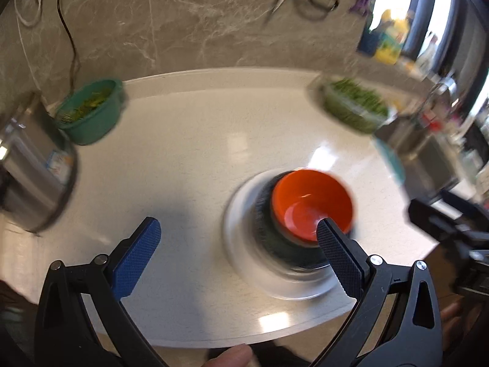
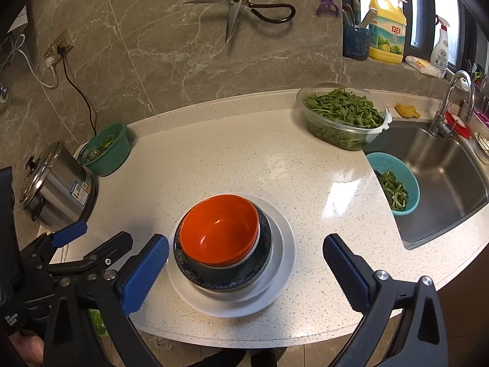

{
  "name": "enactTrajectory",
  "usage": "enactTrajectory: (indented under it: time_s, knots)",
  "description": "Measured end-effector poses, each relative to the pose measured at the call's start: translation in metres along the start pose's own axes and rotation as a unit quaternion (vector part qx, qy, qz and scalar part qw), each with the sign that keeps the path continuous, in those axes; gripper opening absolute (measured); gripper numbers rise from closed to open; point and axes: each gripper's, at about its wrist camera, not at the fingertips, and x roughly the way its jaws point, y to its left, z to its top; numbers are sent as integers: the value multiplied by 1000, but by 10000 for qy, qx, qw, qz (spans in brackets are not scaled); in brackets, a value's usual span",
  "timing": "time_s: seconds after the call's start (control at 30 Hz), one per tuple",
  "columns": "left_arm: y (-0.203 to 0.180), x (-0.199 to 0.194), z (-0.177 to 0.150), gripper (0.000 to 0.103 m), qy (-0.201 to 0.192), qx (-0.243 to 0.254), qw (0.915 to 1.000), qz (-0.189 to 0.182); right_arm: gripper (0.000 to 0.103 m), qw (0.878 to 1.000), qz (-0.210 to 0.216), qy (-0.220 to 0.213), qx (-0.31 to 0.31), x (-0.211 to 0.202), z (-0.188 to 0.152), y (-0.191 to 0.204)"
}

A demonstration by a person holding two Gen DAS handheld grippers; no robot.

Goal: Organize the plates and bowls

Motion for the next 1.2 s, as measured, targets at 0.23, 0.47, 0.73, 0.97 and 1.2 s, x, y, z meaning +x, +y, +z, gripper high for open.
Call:
enactTrajectory:
  time_s: [0.23, 0.47, 0.73, 0.97, 1.2]
  knots:
    - [-2, 8, 2, 103, 137, -29, 9999, -53, 103, 10000, -64, -34, 14, 1, 2, 4]
    - [-5, 17, 3, 103, 246, -143, 9987, -413, 103, 9999, -140, 53, 48, 4, 1, 1]
    - [-14, 23, 3, 103, 297, -118, 9987, -389, 103, 9997, -212, 106, 88, 7, -1, -1]
    - [-15, 25, 2, 103, 325, -214, 9989, -260, 103, 9990, -322, 248, 203, 16, -3, -8]
    - [-10, 29, 3, 103, 367, -303, 9985, -259, 103, 9986, -360, 286, 245, 20, -1, -11]
